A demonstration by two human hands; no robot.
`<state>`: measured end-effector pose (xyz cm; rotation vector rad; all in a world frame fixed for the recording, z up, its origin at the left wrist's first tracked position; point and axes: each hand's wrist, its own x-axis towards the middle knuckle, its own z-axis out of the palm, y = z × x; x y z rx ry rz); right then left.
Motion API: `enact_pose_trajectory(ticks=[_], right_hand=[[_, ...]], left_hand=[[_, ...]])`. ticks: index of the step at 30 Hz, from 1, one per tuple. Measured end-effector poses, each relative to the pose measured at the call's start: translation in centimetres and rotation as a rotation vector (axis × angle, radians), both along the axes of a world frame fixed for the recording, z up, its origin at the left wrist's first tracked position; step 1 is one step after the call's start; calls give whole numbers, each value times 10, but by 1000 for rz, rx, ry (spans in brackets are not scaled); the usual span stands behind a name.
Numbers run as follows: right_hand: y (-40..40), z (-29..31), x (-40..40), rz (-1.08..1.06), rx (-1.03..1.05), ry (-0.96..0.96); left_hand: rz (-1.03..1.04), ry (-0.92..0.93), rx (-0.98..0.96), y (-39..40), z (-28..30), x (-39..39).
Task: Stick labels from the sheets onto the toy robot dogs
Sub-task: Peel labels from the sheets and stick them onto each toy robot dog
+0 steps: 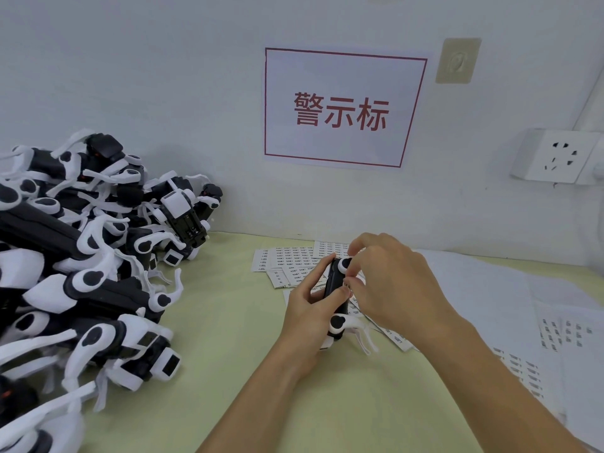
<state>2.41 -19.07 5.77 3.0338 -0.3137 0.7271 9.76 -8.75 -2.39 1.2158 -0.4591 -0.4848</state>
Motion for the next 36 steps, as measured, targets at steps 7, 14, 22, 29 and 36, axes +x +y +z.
enact_pose_trajectory(ticks=[7,14,22,29,36], right_hand=[[2,-2,1,-3,40,-8],[2,-5,2,11,79,-20],[-2,-13,7,51,133,-80],[-29,-14,7,144,361,-100],[-33,-16,7,210,665,-109]], left_hand=[[-3,1,-13,0,-1,2],[-9,1,-5,0,-2,3],[-33,47,-58,0,-2,4],[-44,33,-42,-1,0,3],[-49,43,-82,0,-1,4]])
